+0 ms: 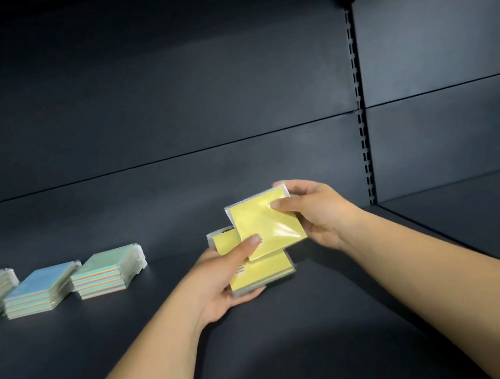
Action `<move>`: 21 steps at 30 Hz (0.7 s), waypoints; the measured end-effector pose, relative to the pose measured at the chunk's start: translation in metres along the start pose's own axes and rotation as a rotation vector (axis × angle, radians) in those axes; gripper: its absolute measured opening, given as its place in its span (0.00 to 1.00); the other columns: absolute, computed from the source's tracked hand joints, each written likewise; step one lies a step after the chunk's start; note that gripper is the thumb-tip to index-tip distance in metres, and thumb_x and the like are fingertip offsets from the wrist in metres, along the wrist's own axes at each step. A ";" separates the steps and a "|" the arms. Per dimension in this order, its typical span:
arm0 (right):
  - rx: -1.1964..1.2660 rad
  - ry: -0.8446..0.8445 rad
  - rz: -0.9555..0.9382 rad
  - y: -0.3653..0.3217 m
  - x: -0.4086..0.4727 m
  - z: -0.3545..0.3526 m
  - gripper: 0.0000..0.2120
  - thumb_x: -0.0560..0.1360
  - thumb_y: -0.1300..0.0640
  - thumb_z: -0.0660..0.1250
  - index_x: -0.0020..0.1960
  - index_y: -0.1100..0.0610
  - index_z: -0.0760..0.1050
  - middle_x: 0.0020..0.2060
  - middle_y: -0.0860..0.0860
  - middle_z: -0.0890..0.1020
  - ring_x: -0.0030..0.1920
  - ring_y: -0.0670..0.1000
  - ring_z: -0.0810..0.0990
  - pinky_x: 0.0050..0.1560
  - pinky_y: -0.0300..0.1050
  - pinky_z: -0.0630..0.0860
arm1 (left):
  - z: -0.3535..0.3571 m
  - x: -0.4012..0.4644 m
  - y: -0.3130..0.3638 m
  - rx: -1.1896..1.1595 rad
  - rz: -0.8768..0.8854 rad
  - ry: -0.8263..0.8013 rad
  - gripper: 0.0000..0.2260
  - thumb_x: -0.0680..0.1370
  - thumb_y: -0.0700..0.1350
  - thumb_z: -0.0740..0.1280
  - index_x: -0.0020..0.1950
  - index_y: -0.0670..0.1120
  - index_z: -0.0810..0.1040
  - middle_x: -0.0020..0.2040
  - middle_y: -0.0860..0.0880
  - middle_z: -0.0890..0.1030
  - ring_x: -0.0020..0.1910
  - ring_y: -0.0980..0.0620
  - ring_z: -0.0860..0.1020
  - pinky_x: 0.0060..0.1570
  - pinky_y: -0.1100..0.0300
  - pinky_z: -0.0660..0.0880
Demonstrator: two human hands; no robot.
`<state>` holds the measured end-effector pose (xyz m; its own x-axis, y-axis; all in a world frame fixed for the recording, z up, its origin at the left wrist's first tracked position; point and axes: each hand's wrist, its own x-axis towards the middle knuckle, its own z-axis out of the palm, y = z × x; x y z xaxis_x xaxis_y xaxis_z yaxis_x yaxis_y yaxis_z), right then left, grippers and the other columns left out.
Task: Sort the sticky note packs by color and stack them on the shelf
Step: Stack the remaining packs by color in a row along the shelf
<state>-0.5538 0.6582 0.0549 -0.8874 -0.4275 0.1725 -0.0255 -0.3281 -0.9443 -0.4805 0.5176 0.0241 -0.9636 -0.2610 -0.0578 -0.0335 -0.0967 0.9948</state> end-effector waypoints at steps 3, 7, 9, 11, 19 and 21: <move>0.022 0.008 -0.021 -0.005 -0.002 0.000 0.17 0.73 0.72 0.64 0.56 0.55 0.73 0.44 0.52 0.78 0.40 0.50 0.78 0.43 0.45 0.77 | -0.003 0.001 -0.002 0.032 0.023 -0.045 0.06 0.72 0.45 0.71 0.47 0.50 0.77 0.37 0.51 0.84 0.39 0.51 0.82 0.36 0.56 0.80; 0.110 -0.022 -0.101 -0.010 -0.002 -0.004 0.19 0.73 0.71 0.65 0.60 0.55 0.72 0.48 0.51 0.77 0.43 0.49 0.79 0.45 0.41 0.78 | -0.003 0.000 -0.003 0.117 0.093 -0.125 0.13 0.71 0.45 0.71 0.54 0.52 0.76 0.43 0.53 0.84 0.43 0.53 0.83 0.39 0.57 0.80; 0.121 -0.029 -0.134 -0.011 -0.002 -0.005 0.22 0.73 0.73 0.65 0.61 0.53 0.71 0.50 0.50 0.76 0.45 0.48 0.79 0.43 0.39 0.79 | -0.002 0.001 -0.005 0.143 0.136 -0.130 0.18 0.71 0.43 0.73 0.58 0.51 0.73 0.49 0.52 0.84 0.48 0.51 0.83 0.46 0.53 0.79; 0.111 -0.006 -0.168 -0.008 -0.003 -0.002 0.27 0.72 0.73 0.65 0.66 0.52 0.67 0.54 0.51 0.75 0.47 0.48 0.80 0.46 0.40 0.79 | 0.000 0.002 -0.007 0.164 0.167 -0.101 0.26 0.68 0.42 0.76 0.61 0.51 0.70 0.53 0.51 0.83 0.52 0.50 0.82 0.55 0.48 0.77; -0.050 -0.195 0.250 0.010 -0.003 -0.009 0.24 0.74 0.37 0.60 0.59 0.54 0.76 0.53 0.52 0.83 0.54 0.51 0.81 0.55 0.46 0.76 | 0.001 0.005 -0.012 0.188 0.317 -0.041 0.26 0.72 0.33 0.69 0.62 0.54 0.64 0.53 0.57 0.77 0.51 0.58 0.76 0.48 0.62 0.74; -0.085 -0.238 0.238 0.012 0.000 -0.016 0.23 0.75 0.37 0.57 0.60 0.51 0.75 0.54 0.49 0.82 0.54 0.49 0.80 0.58 0.45 0.72 | 0.000 0.005 -0.010 0.110 0.331 -0.014 0.26 0.72 0.33 0.69 0.62 0.54 0.64 0.54 0.56 0.77 0.51 0.58 0.76 0.49 0.61 0.74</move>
<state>-0.5615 0.6680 0.0393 -0.7412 -0.6713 -0.0046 0.1224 -0.1283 -0.9841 -0.4852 0.5168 0.0139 -0.9305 -0.2471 0.2703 0.2541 0.0956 0.9624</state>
